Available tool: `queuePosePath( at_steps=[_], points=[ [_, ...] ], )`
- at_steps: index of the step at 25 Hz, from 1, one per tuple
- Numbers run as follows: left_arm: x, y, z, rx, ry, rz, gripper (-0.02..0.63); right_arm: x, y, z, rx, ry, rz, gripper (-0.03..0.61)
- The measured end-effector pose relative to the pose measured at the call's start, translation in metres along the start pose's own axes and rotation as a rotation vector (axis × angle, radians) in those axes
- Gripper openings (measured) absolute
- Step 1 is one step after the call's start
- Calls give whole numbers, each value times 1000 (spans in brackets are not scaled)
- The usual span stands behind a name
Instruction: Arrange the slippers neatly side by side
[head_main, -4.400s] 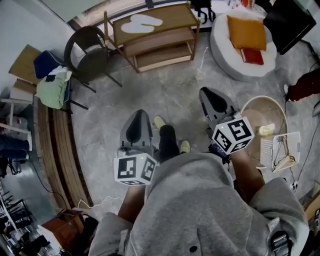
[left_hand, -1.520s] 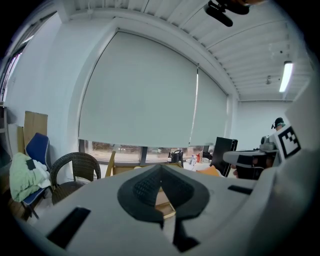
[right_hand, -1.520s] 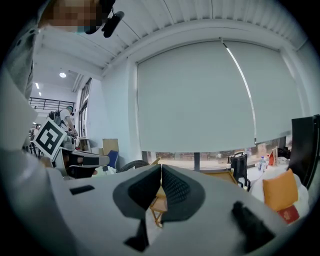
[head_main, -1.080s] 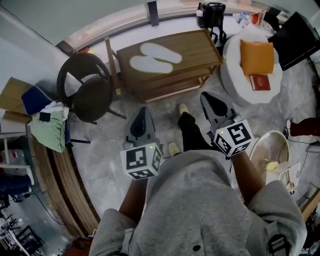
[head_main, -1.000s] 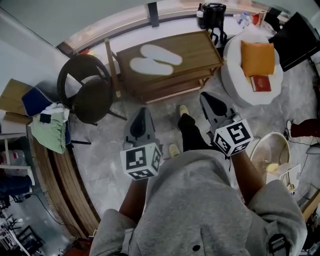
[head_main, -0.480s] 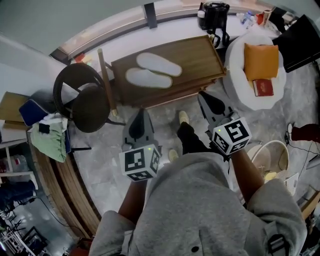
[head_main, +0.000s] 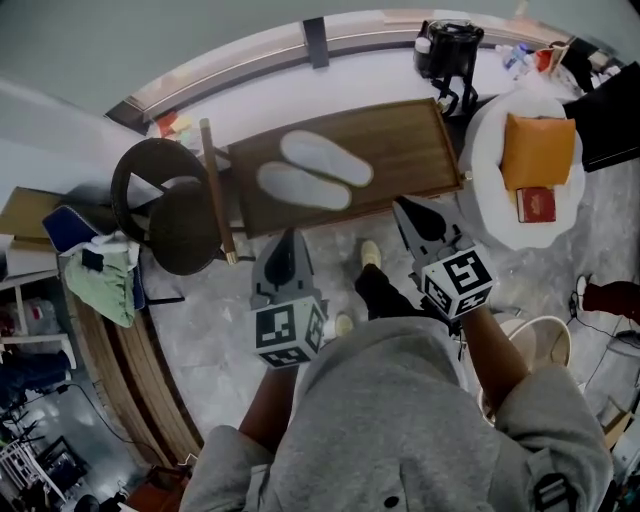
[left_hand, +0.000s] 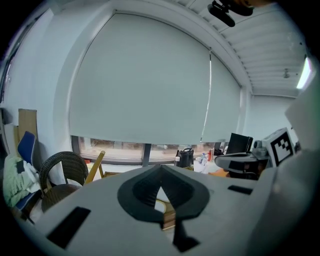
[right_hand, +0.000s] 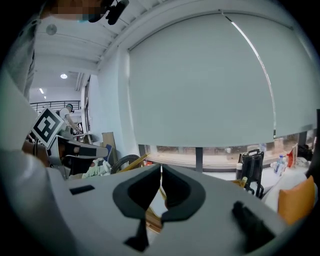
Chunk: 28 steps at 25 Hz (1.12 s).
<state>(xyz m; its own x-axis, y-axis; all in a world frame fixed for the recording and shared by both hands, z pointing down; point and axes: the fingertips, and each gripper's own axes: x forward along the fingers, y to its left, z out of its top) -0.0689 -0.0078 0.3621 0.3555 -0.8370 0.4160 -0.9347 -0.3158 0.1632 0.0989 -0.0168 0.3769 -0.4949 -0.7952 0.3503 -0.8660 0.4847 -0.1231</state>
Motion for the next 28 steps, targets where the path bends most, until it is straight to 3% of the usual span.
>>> queuePosePath(
  at_steps=[8,16,28],
  points=[
    [43,1,21,-2,6,74,14,46,-34,8,-55,44,87,28],
    [73,-2,16,-12,31,160,14,81,-65,0,-25,82,163,31],
    [72,29,4,-68,53,259,14,134,-65,-20,-8,193,238,35]
  ],
)
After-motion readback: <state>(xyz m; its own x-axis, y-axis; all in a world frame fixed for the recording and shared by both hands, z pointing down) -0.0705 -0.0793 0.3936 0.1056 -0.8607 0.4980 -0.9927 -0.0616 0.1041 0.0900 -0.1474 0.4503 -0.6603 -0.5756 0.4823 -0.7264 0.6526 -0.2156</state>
